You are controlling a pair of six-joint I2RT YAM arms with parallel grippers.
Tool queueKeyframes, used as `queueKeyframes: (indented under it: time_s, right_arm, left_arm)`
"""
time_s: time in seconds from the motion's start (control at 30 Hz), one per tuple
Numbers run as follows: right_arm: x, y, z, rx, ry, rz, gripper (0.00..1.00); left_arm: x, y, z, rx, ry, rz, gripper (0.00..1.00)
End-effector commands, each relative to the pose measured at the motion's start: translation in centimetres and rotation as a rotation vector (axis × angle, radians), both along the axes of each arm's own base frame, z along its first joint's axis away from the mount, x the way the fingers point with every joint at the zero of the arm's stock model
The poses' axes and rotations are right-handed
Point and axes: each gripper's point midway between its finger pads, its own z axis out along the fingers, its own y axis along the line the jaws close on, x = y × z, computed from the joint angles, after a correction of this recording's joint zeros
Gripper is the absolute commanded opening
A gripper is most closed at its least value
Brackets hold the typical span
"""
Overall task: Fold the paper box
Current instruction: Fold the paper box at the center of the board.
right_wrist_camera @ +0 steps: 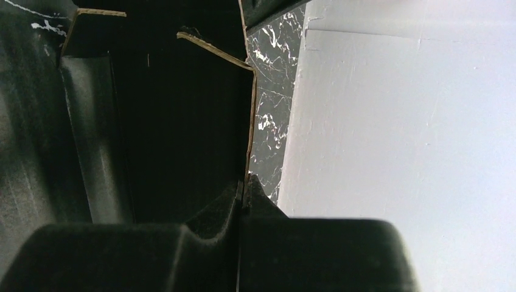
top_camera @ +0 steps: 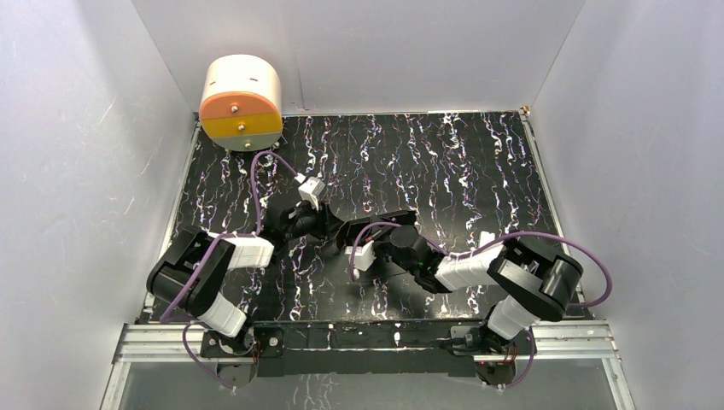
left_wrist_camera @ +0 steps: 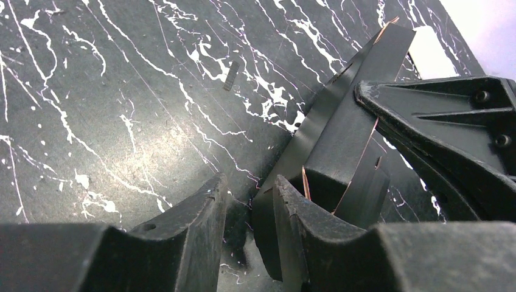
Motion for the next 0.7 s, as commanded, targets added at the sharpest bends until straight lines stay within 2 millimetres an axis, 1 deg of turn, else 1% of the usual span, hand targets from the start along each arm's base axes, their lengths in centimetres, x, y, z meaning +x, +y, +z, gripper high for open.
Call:
queueKeyframes:
  time_s: [0.0,0.07,0.17,0.27,0.37,0.53,0.67]
  right_arm:
    - [0.5,1.4,3.4,0.109,-0.005,0.024,0.05]
    - [0.7,1.0,3.6,0.105,-0.005,0.015,0.05]
    - [1.2,0.3,3.8,0.102,-0.001,0.002,0.05]
    - [1.5,-0.3,4.2,0.106,0.005,-0.008,0.05]
    - [1.8,-1.0,4.3,0.1,0.004,-0.021,0.05]
    - [1.6,-0.9,4.1,0.103,0.025,-0.008,0.05]
    - [1.4,-0.6,3.7,0.1,0.044,0.011,0.05]
  left_arm:
    - [-0.2,-0.4,2.4,-0.07,-0.046,0.028,0.32]
    - [-0.2,0.0,2.7,-0.047,-0.08,0.03,0.34]
    - [-0.3,0.4,2.1,0.017,-0.086,0.01,0.36]
    - [-0.8,-0.3,1.5,0.028,-0.073,-0.063,0.36]
    - [-1.1,-0.7,1.1,0.028,-0.061,-0.101,0.36]
    - [-1.8,-1.6,1.2,0.005,-0.051,-0.179,0.36]
    - [-1.8,-2.2,1.3,-0.009,-0.046,-0.215,0.35]
